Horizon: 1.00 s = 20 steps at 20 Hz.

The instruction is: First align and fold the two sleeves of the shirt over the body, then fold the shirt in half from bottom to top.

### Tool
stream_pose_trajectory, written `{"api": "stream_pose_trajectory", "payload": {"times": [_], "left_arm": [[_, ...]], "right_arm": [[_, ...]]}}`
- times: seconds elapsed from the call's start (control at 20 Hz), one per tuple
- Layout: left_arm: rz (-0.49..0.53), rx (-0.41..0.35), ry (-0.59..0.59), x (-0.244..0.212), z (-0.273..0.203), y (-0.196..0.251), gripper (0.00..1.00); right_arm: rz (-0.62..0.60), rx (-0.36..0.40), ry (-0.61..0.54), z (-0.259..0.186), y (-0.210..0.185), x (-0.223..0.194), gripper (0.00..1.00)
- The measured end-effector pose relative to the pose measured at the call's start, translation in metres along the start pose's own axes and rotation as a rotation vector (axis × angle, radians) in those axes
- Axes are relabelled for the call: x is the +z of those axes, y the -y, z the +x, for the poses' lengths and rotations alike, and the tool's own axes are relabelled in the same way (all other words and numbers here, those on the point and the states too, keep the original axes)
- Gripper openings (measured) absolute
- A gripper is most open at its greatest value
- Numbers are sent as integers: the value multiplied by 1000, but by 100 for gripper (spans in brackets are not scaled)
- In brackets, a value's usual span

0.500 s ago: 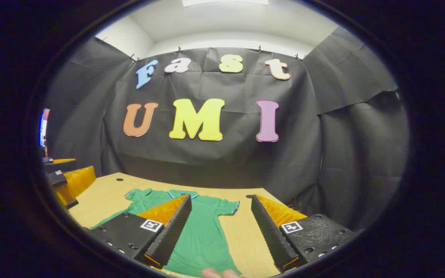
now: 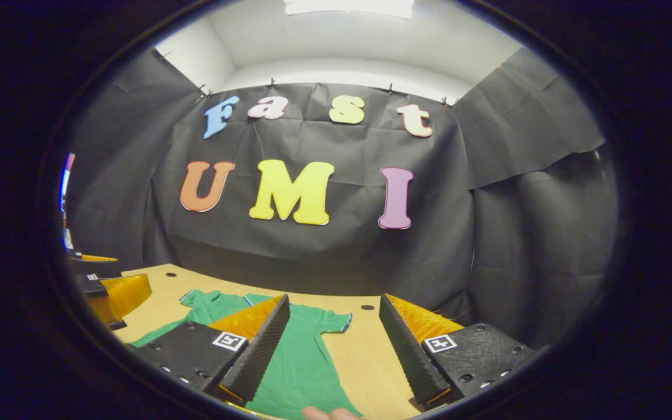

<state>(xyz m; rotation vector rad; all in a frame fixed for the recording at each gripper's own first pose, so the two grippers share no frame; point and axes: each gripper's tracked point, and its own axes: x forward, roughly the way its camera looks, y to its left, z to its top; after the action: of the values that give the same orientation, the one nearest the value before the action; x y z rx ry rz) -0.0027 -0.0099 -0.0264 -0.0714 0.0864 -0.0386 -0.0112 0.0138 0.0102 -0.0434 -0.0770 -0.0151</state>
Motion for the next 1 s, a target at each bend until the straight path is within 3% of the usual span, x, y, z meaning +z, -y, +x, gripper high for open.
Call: {"api": "stream_pose_trajectory", "payload": {"times": [0.3,0.5,0.7,1.0], "left_arm": [[39,41,-6,-6,4,-11,98],[31,72,15,-2,13,-22,98],[25,127,14,-7,45,-37,98],[41,132,18,-23,80,-44,98]], "right_arm": [[-18,30,-21,5,-4,-4,97],[-17,31,-40,31,0,-8,95],[-5,33,-102,81,4,-29,95],[58,10,-277,190,24,-69,95]]}}
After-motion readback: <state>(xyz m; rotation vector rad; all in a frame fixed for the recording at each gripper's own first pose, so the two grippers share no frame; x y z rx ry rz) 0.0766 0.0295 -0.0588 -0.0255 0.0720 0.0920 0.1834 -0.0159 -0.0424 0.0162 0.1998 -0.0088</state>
